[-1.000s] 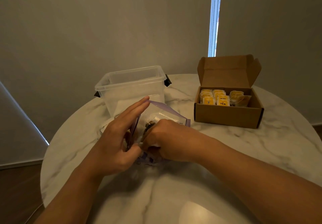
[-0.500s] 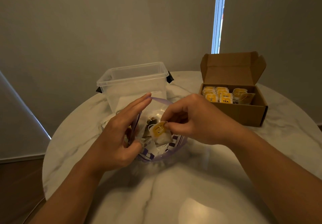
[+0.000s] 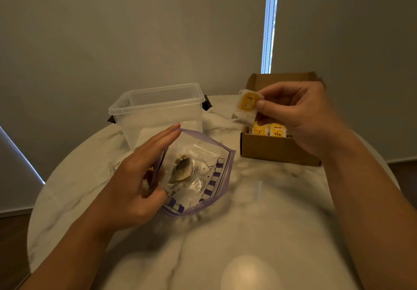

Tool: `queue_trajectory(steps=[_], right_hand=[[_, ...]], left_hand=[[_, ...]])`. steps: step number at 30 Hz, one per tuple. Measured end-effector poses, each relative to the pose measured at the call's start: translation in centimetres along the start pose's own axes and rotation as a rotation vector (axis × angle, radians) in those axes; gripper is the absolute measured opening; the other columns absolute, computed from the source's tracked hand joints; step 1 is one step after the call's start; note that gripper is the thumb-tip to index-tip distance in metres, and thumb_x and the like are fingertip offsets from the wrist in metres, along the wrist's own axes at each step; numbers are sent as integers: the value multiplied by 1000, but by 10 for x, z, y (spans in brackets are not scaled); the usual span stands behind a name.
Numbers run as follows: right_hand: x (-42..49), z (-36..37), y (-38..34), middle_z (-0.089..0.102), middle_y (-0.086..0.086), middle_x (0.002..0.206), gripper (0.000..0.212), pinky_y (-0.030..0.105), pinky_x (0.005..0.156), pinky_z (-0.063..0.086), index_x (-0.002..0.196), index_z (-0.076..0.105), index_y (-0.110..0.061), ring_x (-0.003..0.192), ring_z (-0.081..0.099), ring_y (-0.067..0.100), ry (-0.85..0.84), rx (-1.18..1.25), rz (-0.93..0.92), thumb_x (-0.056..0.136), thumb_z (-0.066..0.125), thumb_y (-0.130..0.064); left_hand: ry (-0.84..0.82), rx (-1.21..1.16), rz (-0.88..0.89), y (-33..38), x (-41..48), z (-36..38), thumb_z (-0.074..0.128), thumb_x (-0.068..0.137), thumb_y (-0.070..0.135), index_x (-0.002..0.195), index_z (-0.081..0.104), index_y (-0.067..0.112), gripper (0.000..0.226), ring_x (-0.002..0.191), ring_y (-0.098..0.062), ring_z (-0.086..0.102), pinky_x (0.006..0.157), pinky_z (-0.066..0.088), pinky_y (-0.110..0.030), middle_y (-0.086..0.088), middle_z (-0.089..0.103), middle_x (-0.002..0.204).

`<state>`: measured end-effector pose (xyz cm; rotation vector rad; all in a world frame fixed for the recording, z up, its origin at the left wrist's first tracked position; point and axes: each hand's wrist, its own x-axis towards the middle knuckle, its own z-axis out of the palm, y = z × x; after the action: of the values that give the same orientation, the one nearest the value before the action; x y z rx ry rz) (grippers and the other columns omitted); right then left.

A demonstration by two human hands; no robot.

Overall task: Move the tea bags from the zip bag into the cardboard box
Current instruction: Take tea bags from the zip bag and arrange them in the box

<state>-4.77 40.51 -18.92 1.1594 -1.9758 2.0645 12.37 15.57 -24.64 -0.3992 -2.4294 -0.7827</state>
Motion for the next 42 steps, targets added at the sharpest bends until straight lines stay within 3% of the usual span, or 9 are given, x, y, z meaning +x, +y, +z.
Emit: queue_trajectory(steps=[6,10,17,21,28,33,36,38,42], right_hand=[[44,-27,18,74,4,90,13,31,70,60,96,73,-13,78,73,14,132,-362,148,83,73,-10],[60,-28,32,72,4,83,8,23,61,58,92,72,-12,70,72,13,45,-561,233,85,72,-10],[60,-32,75,71,9,76,5,36,63,61,83,71,-10,60,69,18,-48,-725,377,86,71,-6],[57,-28,71,71,8,78,3,20,46,48,86,72,-13,59,67,14,-115,-783,404,86,71,-10],[62,-20,71,69,6,79,7,21,51,44,91,71,-11,64,65,13,-177,-858,483,84,74,-12],[57,-24,69,69,7,89,7,25,60,45,92,73,-12,78,63,17,-67,-956,407,85,73,-12],[52,-24,48,71,5,90,7,31,73,53,89,75,-11,84,64,17,29,-1039,216,82,75,-14],[41,-15,23,70,-2,80,7,28,71,54,87,75,-15,76,65,10,40,-947,62,81,77,-16],[13,13,-18,73,-6,74,11,26,68,60,88,76,-17,70,71,8,-325,-551,-60,77,78,-17]], left_hand=[[-10,1,19,-1,1,2,50,74,21,152,33,14,80,148,-15,29,112,37,-27,9,33,159],[-1,0,21,-2,-1,1,50,74,21,152,34,15,79,147,-15,30,111,38,-28,9,34,159],[-9,17,26,-1,0,0,50,74,22,152,33,17,80,147,-16,31,110,40,-30,9,33,159],[-4,23,23,-1,1,2,51,75,23,152,33,17,79,147,-16,31,110,40,-33,9,34,159],[-11,33,27,-2,1,3,51,75,21,153,32,18,80,147,-15,30,110,39,-31,9,33,159],[-7,40,31,-1,1,3,54,75,12,152,33,18,81,147,-15,31,107,40,-20,9,33,159],[-7,30,25,1,1,2,51,75,18,152,34,14,79,147,-15,30,112,37,-28,7,33,159],[-7,30,16,3,1,3,49,73,19,151,34,12,80,148,-16,29,114,35,-34,6,33,159],[16,46,-16,3,3,4,52,70,11,151,34,11,83,147,-14,29,112,40,-48,7,32,160]])
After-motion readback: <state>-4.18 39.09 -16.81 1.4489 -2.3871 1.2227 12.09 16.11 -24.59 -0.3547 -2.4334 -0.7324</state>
